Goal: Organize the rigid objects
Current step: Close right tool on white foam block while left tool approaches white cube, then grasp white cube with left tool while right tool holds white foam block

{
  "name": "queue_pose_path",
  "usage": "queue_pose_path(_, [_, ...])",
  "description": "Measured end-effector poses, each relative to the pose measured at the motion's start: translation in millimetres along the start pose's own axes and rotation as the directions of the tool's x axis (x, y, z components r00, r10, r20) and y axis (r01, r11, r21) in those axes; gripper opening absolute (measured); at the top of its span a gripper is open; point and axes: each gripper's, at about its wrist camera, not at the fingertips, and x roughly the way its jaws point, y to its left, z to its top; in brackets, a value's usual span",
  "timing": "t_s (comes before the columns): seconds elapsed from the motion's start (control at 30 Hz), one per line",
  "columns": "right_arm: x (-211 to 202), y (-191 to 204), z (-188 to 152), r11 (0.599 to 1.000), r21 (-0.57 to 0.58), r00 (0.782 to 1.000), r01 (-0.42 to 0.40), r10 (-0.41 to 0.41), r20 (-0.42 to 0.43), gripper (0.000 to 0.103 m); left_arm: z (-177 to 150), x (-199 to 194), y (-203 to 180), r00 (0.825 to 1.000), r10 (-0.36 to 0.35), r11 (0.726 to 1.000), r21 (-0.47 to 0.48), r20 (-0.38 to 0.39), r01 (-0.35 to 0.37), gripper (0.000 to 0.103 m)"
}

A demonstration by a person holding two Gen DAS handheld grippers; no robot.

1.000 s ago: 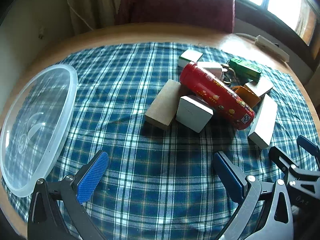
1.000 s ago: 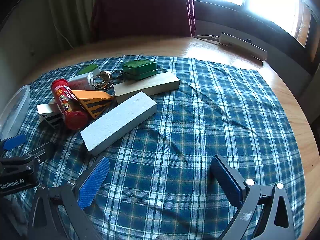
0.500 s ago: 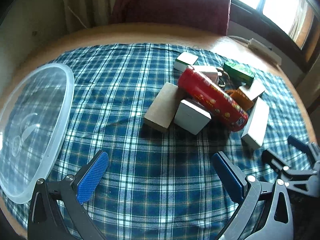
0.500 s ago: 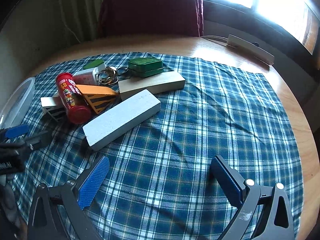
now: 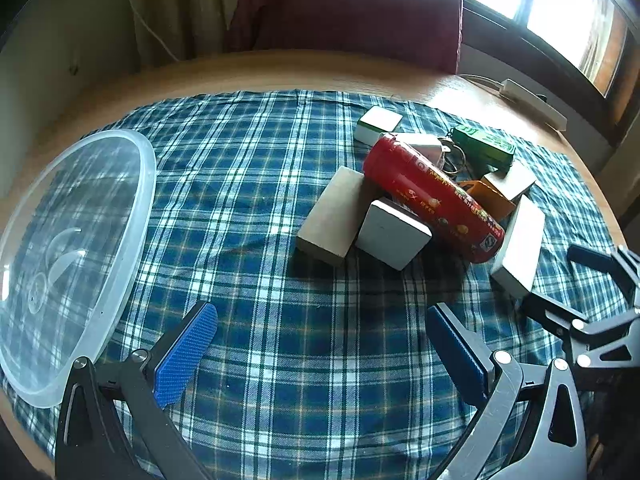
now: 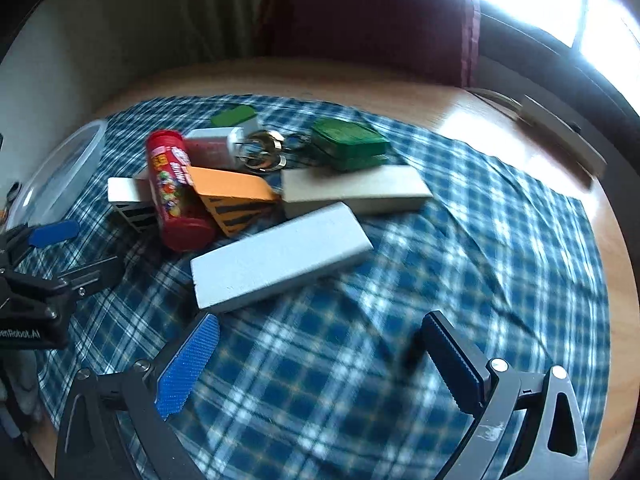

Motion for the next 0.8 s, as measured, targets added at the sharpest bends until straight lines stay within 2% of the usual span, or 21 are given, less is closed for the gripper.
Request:
queue_pose_path(0.07, [9,5,14,0.999,-0.036,1.0,0.004,-0.004,0.014,0.103,-7,-4,3,1.0,0.01,1.0,0.003,0.004,-0.01,0.103])
queue_pose_path(0.2, [28,10,43,0.997,-0.069,0.999,0.016,-0.013,0.038,0.103,2,6,-1,1.0,0.024,1.0,0.013,-0.002,-0.024,0.103])
queue_pose_path(0.27, [42,12,60,0.998,-0.058,0.999,-0.012,0.013,0.029,0.103,-2,4,0,1.0,0.027,1.0,0.017,-0.005,-0.027,0.103])
queue_pose_path(0.3, [49,11,68,0.998,-0.047,0.999,-0.034,0.035,0.021,0.103,7,16,2,1.0,0.029,0.999,0.017,-0.011,-0.028,0.103])
queue_pose_path(0.47, [72,12,100,0.995,-0.022,0.995,-0.092,0.093,0.03,0.103,0,9,4,1.0,0.026,1.0,0.016,-0.013,-0.026,0.103])
queue_pose_path(0.73, [115,16,132,1.0,-0.004,0.999,-0.009,0.01,0.044,0.101,1,9,6,0.999,0.031,0.999,0.014,-0.023,-0.03,0.103])
queue_pose_path(0.8, [114,23,122,1.0,0.004,0.998,-0.013,0.012,0.055,0.096,1,8,5,0.999,0.035,0.999,0.011,-0.026,-0.035,0.103])
